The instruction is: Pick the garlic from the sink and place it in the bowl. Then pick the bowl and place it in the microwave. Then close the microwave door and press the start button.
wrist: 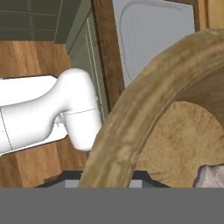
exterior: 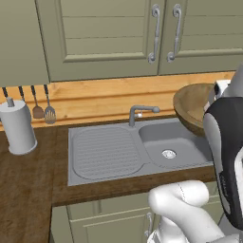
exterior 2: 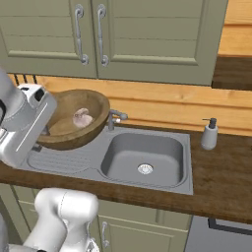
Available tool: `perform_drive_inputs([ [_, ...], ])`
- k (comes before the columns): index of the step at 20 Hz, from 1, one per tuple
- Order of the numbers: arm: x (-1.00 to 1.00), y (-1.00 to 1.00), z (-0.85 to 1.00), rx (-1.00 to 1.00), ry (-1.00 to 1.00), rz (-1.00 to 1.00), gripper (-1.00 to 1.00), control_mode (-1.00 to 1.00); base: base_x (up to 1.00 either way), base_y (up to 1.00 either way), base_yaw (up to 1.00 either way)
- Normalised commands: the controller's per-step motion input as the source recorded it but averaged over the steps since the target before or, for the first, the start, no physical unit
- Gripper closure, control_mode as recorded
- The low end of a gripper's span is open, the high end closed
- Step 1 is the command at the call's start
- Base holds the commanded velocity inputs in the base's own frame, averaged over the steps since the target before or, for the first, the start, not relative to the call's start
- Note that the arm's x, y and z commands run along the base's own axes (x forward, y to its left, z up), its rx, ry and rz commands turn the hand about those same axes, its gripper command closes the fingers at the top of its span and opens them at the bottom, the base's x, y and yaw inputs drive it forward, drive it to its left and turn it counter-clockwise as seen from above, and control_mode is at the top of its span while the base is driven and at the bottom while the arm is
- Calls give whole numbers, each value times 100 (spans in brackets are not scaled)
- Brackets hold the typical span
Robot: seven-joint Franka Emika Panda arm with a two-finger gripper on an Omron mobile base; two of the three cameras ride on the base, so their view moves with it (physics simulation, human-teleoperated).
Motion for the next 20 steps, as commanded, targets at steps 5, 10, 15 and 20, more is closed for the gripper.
perform_drive_inputs([
  [5, -20, 0, 3, 0, 0, 11, 100, -100, 0, 0, 0],
  [10, 0, 3, 0, 0, 0, 1, 100, 100, -24, -2, 0],
  [15, 0, 0, 0, 0, 0, 0, 100, 100, -84, -27, -4],
  [20, 0, 0, 0, 0, 0, 0, 100, 100, -67, -15, 0],
])
